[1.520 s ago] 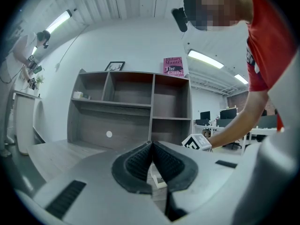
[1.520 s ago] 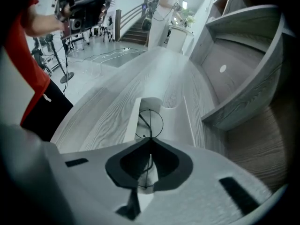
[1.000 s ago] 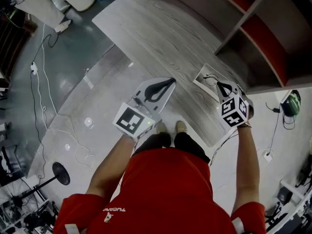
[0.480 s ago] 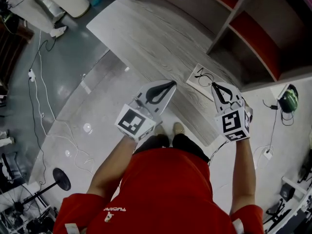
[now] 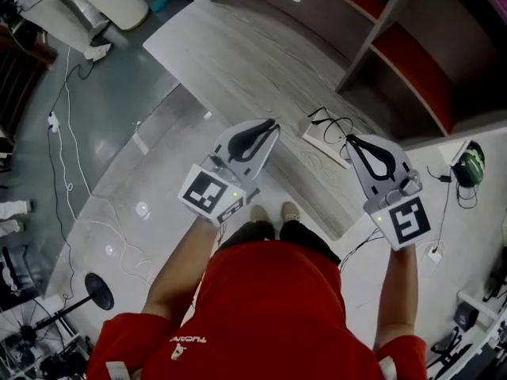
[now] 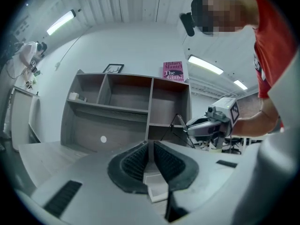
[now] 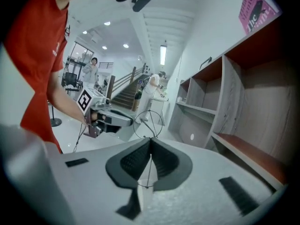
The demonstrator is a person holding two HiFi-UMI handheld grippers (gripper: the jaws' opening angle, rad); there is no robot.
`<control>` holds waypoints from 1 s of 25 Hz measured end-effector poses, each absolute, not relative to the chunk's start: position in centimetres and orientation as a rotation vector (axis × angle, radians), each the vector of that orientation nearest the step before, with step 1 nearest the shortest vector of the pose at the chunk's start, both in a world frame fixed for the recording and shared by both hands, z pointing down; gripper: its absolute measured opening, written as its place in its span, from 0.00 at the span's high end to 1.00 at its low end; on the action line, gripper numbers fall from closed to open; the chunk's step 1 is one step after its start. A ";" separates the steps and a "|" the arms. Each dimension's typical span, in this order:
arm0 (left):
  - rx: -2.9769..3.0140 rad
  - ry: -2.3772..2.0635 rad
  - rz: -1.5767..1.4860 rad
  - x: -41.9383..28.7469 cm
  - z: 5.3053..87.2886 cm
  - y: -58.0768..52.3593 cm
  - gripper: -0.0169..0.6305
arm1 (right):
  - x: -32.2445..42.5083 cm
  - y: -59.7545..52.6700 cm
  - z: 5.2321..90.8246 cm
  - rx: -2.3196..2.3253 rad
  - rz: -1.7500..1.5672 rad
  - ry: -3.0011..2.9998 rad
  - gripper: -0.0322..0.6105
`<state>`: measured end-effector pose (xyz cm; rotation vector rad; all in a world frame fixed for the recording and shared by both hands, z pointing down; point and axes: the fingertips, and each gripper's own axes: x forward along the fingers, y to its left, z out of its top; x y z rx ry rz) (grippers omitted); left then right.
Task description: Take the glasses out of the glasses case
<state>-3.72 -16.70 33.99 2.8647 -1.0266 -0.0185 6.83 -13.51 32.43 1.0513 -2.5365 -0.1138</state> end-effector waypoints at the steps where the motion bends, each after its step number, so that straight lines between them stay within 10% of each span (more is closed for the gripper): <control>1: 2.878 -1.027 -0.021 -3.8 33.5 -16.8 0.95 | 6.6 -13.4 32.0 1.045 -0.106 -2.555 0.93; 10: 2.973 -0.819 -0.038 -1.9 31.2 -16.1 0.65 | 4.7 -12.7 29.3 0.978 -0.089 -2.693 0.93; 25: 2.955 -0.535 -0.192 1.3 28.7 -13.9 0.63 | 2.1 -11.1 27.9 0.858 -0.083 -2.809 0.93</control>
